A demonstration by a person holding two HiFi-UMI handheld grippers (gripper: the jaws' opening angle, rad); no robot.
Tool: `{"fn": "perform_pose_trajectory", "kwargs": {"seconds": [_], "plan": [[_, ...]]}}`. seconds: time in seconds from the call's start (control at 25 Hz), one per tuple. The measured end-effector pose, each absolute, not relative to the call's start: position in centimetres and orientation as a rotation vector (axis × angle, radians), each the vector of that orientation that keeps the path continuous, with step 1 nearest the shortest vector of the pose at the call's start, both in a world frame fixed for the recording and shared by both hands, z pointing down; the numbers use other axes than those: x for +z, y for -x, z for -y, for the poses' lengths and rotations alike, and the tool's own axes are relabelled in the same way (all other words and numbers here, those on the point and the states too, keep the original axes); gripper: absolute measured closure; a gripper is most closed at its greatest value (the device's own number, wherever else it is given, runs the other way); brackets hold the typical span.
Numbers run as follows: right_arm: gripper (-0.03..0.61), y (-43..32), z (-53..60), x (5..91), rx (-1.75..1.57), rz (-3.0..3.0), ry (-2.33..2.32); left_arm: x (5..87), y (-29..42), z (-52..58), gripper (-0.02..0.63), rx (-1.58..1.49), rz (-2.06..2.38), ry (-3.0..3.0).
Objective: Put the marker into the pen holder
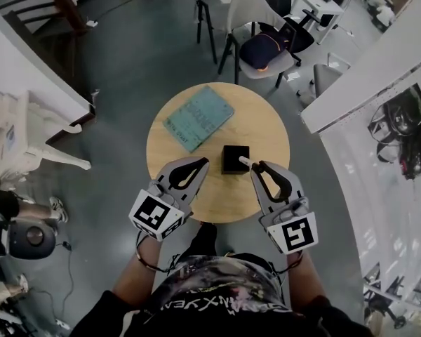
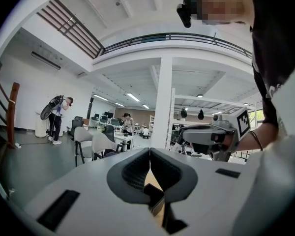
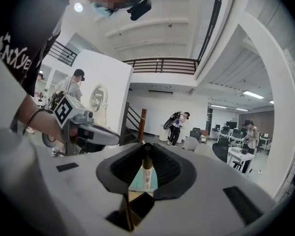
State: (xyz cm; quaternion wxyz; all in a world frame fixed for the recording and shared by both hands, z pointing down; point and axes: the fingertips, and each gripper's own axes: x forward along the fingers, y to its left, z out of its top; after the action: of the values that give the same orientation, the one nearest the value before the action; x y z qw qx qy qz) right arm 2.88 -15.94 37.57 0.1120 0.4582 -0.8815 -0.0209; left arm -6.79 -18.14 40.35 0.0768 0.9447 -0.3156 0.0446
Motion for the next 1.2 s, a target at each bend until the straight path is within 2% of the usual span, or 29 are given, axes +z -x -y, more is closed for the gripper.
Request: {"fn": "perform_pose_trajectory", "kwargs": {"seconds": [0.56,1.2], "plan": [[0.509,-2.3,21.2,41.0,-0.029,2.478,-1.426,43.1,6.3,23.0,0.594,0.125,0.796,-2.843],[0.509,-2.9,22.3,45.0,-0.086,2.429,-1.323,44.4,3.9,24.0,0.594,0.106,0.853,-2.865]]}}
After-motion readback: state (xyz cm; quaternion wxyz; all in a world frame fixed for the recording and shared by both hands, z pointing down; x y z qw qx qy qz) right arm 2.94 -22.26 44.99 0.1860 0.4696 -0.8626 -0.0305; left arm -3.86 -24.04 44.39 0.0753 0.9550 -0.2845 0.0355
